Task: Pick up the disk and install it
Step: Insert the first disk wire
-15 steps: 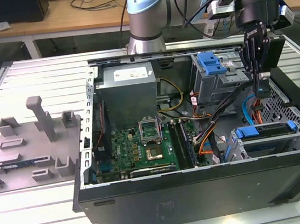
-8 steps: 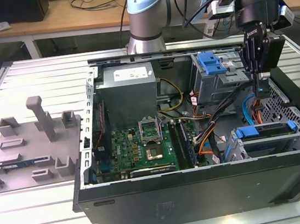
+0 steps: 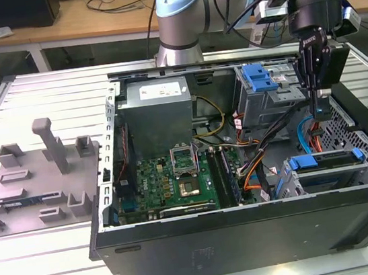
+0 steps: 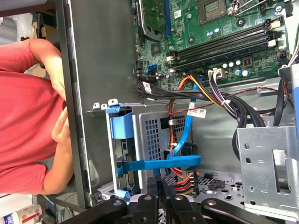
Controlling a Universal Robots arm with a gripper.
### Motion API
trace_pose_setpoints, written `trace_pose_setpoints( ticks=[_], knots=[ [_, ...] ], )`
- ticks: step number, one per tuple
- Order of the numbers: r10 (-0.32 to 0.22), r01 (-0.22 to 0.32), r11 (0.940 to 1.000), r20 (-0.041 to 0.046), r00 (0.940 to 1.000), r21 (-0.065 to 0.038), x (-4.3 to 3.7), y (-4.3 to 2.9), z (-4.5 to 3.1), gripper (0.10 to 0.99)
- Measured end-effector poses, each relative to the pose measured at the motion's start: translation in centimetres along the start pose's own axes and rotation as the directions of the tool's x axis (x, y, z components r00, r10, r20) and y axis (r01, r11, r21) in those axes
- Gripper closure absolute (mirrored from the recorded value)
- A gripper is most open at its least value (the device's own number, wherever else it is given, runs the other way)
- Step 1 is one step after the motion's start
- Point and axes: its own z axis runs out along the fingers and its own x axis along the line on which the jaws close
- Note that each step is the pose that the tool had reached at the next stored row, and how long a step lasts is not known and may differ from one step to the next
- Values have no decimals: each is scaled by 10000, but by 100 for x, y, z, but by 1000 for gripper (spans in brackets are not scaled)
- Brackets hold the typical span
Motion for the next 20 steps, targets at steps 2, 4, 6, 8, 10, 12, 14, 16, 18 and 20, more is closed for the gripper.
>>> trace_pose_setpoints(
  ticks=[2, 4, 6, 8, 10, 12, 14, 16, 18, 20],
  knots=[
    [-30, 30, 10000, -7, 10000, -33, 0, -1, 0, 922],
    [-55, 54, 10000, -13, 10000, -66, 1, -2, 2, 922],
    [-63, 63, 10000, -14, 10000, -74, 11, -3, 9, 922],
    [-65, 65, 9999, 68, 10000, -83, 54, -9, 46, 922],
    [-67, 70, 9999, 253, 9997, -102, 83, -12, 70, 922],
    [-70, 78, 9999, 573, 9983, -136, 129, -18, 99, 922],
    [-71, 81, 9999, 704, 9975, -150, 169, -23, 114, 922],
    [-71, 84, 9998, 816, 9966, -163, 262, -33, 115, 922],
    [-72, 90, 9998, 981, 9951, -180, 346, -42, 95, 922],
    [-72, 96, 9998, 1164, 9932, -199, 402, -49, 87, 922]
  ],
)
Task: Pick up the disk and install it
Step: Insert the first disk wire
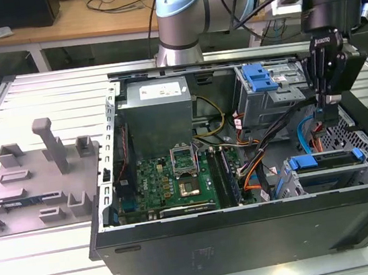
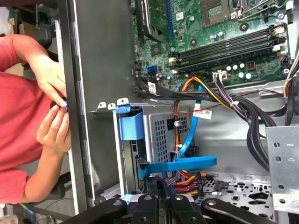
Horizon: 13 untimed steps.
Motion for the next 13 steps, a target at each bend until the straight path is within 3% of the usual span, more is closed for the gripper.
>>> trace_pose_setpoints(
  ticks=[2, 4, 8, 11, 12, 13],
  knots=[
    [-5, 6, 10000, 260, 9997, -27, 71, -8, -2, 922],
    [-12, 17, 10000, 659, 9978, -70, 155, -17, 1, 922],
    [-16, 27, 9999, 1026, 9947, -108, 227, -24, 5, 922],
    [-20, 46, 9999, 1542, 9880, -161, 318, -35, 26, 922],
    [-21, 51, 9998, 1684, 9857, -176, 344, -37, 35, 922],
    [-21, 54, 9998, 1763, 9843, -184, 360, -38, 42, 922]
  ],
)
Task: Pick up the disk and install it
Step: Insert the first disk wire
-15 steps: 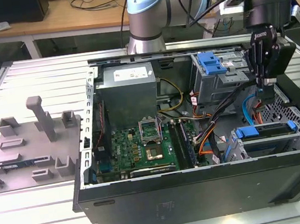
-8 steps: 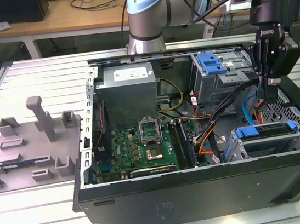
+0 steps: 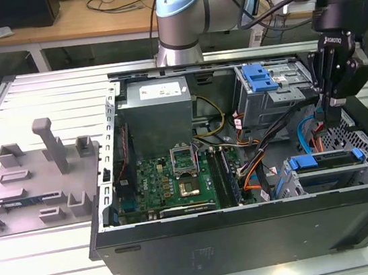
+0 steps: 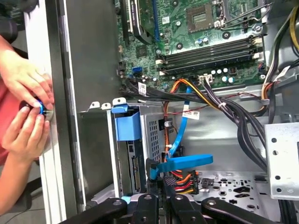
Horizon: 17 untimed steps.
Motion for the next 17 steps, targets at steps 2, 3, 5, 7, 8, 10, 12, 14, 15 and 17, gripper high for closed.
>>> trace_pose_setpoints(
  ticks=[2, 3, 5, 7, 8, 10, 12, 14, 15, 17],
  knots=[
    [-4, 4, 10000, 199, 9998, -21, 49, -3, 12, 922],
    [-5, 6, 10000, 282, 9996, -31, 71, -5, 17, 922],
    [-8, 10, 10000, 416, 9991, -45, 106, -7, 26, 922],
    [-10, 14, 10000, 562, 9984, -60, 144, -10, 35, 922],
    [-12, 16, 10000, 636, 9980, -68, 163, -11, 41, 922],
    [-14, 21, 10000, 798, 9968, -85, 198, -15, 52, 922],
    [-16, 26, 9999, 975, 9952, -103, 235, -18, 64, 922],
    [-18, 31, 9999, 1126, 9936, -119, 270, -21, 74, 922],
    [-18, 34, 9999, 1232, 9924, -130, 294, -23, 80, 922],
    [-19, 39, 9999, 1374, 9905, -143, 323, -26, 85, 922]
  ],
)
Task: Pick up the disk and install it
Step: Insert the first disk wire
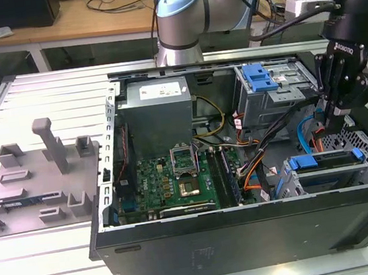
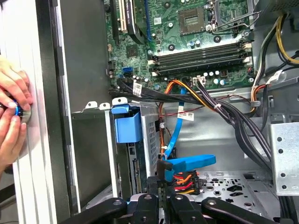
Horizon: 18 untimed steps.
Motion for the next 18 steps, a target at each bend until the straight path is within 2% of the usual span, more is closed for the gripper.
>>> trace_pose_setpoints(
  ticks=[1, 5, 6, 13, 15, 17, 18],
  knots=[
    [-1, 1, 10000, 89, 10000, -7, 13, -1, 0, 922],
    [-7, 9, 10000, 541, 9985, -46, 82, -7, -8, 922],
    [-8, 11, 10000, 599, 9982, -51, 95, -8, -10, 922],
    [-18, 31, 9999, 1180, 9930, -104, 196, -17, -17, 922],
    [-21, 37, 9999, 1320, 9912, -116, 226, -20, -17, 922],
    [-55, 72, 9999, 1420, 9899, -117, 254, -23, -15, 922],
    [-91, 108, 9999, 1433, 9896, -108, 258, -24, -15, 922]
  ],
)
